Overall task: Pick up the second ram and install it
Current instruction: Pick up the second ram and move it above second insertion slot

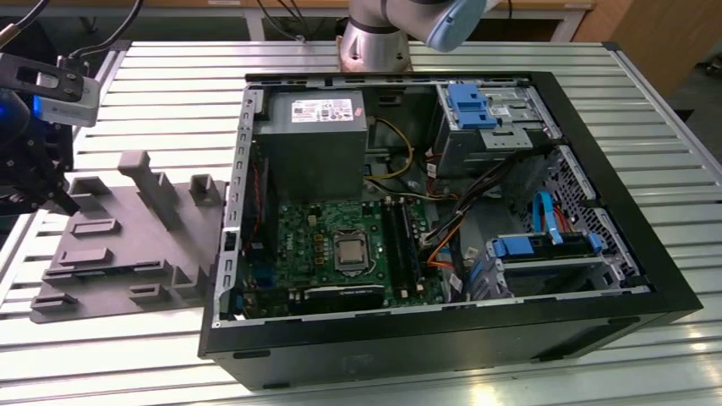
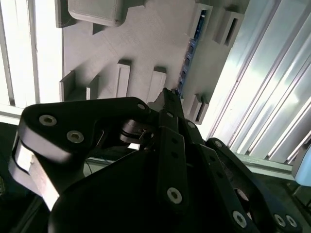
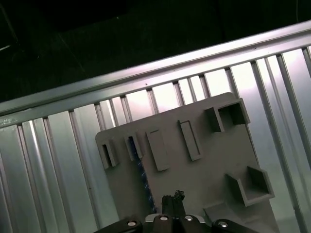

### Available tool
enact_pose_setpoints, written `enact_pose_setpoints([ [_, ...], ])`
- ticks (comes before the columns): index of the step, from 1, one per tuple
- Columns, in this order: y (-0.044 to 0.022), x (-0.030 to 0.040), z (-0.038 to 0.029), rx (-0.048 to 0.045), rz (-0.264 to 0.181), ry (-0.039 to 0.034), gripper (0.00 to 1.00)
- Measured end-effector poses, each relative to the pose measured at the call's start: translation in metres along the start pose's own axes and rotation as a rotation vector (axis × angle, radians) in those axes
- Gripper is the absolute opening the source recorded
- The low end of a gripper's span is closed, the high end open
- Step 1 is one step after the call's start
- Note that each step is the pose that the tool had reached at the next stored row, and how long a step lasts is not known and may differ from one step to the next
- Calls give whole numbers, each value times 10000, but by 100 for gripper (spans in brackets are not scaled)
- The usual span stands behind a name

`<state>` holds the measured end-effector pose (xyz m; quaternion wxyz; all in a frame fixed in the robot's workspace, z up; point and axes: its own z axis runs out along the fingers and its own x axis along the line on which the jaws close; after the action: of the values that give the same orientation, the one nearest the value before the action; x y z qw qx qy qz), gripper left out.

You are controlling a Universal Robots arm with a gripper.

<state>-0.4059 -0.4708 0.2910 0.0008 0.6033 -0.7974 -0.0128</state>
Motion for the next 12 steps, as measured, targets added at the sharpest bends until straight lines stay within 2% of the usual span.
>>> enact_pose_setpoints([
  [12, -1, 1, 44, -27, -1453, 38, 11],
])
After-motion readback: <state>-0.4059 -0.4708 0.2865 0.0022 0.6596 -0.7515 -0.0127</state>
